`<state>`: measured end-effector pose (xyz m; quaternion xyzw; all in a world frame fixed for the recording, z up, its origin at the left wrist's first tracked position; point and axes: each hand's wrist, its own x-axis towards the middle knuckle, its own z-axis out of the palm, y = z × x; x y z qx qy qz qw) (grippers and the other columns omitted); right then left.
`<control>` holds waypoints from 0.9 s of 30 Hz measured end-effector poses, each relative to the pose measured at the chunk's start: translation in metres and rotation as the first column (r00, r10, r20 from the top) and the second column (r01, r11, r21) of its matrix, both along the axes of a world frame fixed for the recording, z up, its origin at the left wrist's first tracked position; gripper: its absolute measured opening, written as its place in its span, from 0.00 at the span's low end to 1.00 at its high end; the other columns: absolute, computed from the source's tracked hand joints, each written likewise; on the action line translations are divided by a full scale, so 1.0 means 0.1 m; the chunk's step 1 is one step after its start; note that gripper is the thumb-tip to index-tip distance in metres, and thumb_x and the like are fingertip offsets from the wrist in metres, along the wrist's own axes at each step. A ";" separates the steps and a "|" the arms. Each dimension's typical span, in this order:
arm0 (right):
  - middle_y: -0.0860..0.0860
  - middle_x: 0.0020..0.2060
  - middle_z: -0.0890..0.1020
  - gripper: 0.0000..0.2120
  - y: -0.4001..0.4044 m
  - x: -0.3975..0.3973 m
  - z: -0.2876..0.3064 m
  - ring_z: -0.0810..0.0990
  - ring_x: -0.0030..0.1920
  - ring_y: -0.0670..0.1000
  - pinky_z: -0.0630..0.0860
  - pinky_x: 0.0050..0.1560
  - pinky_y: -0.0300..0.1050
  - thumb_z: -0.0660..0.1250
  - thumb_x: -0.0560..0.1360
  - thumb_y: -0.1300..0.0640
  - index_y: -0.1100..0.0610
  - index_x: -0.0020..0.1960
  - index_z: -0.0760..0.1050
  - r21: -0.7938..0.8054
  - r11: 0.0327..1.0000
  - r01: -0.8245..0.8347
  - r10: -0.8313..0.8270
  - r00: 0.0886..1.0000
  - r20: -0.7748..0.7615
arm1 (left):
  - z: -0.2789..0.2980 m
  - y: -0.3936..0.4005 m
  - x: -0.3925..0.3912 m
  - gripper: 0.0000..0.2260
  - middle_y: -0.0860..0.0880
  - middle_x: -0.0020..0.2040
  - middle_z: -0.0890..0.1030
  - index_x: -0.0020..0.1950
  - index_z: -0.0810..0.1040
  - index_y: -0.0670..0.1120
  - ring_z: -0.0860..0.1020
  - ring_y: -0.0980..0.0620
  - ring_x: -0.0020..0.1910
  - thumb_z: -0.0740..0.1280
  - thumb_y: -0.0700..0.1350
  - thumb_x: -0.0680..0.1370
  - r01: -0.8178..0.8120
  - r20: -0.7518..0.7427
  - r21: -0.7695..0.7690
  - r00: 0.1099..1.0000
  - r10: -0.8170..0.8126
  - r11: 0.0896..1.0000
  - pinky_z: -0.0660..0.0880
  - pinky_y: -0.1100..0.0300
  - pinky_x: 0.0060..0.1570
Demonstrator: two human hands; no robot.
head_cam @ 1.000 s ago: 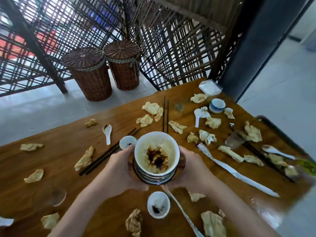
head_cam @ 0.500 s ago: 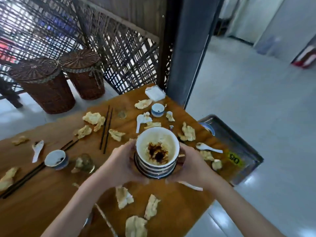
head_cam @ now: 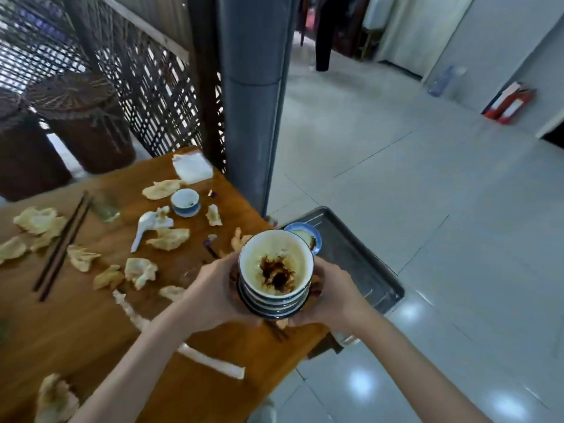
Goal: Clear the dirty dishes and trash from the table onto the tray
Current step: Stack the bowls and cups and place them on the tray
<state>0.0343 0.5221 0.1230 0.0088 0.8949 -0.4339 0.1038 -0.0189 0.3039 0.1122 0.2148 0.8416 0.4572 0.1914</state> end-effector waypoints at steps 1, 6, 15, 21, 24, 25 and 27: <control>0.35 0.55 0.77 0.43 0.11 -0.05 -0.01 0.74 0.59 0.39 0.73 0.62 0.44 0.81 0.50 0.48 0.40 0.62 0.69 -0.002 1.000 0.001 -0.001 1.000 0.008 | -0.02 0.12 -0.05 0.35 0.54 0.56 0.80 0.65 0.71 0.49 0.78 0.57 0.57 0.80 0.39 0.61 0.000 0.006 -0.010 1.000 0.000 1.000 0.75 0.62 0.56; 0.31 0.47 0.79 0.39 0.70 -0.39 -0.10 0.77 0.52 0.35 0.77 0.57 0.46 0.78 0.44 0.45 0.26 0.51 0.68 -0.020 0.996 0.083 -0.083 0.996 -0.015 | -0.06 0.77 -0.46 0.30 0.48 0.54 0.81 0.64 0.72 0.44 0.79 0.51 0.54 0.77 0.34 0.65 0.012 -0.003 0.012 1.000 -0.012 1.000 0.75 0.61 0.53; 0.31 0.47 0.79 0.40 1.59 -1.09 -0.38 0.78 0.50 0.35 0.76 0.50 0.36 0.79 0.42 0.50 0.35 0.52 0.71 -0.047 0.987 0.152 -0.152 0.988 -0.003 | -0.29 1.65 -1.22 0.43 0.65 0.57 0.75 0.65 0.64 0.61 0.70 0.69 0.61 0.82 0.46 0.57 0.073 -0.010 0.056 0.997 -0.072 0.996 0.67 0.72 0.60; 0.26 0.46 0.76 0.37 2.08 -1.53 -0.59 0.74 0.48 0.29 0.68 0.40 0.21 0.78 0.44 0.48 0.35 0.51 0.70 0.018 0.991 0.132 -0.132 0.991 0.020 | -0.53 2.16 -1.61 0.45 0.60 0.62 0.74 0.70 0.65 0.53 0.69 0.61 0.65 0.82 0.48 0.57 0.062 -0.001 0.026 0.998 -0.062 0.998 0.68 0.54 0.66; 0.27 0.44 0.77 0.35 2.35 -1.74 -0.72 0.75 0.45 0.29 0.69 0.37 0.22 0.76 0.44 0.48 0.35 0.50 0.71 0.014 0.993 0.113 -0.114 0.992 0.049 | -0.66 2.42 -1.75 0.48 0.60 0.63 0.73 0.71 0.63 0.54 0.69 0.60 0.65 0.82 0.47 0.56 0.014 0.010 0.006 1.000 -0.014 1.000 0.66 0.54 0.67; 0.27 0.44 0.77 0.35 2.42 -1.80 -0.76 0.75 0.45 0.29 0.69 0.36 0.22 0.77 0.45 0.49 0.36 0.50 0.71 0.008 0.995 0.104 -0.104 0.993 0.048 | -0.71 2.49 -1.78 0.48 0.60 0.63 0.73 0.71 0.63 0.54 0.69 0.61 0.65 0.82 0.47 0.56 -0.001 0.014 0.006 1.000 0.001 1.000 0.67 0.56 0.67; 0.25 0.44 0.77 0.35 2.59 -1.95 -0.83 0.75 0.45 0.27 0.68 0.37 0.20 0.77 0.45 0.52 0.36 0.50 0.71 -0.004 0.998 0.068 -0.068 0.997 0.036 | -0.81 2.66 -1.85 0.47 0.60 0.62 0.73 0.71 0.64 0.54 0.69 0.62 0.64 0.82 0.46 0.57 -0.032 0.010 0.012 0.999 0.032 0.999 0.68 0.58 0.65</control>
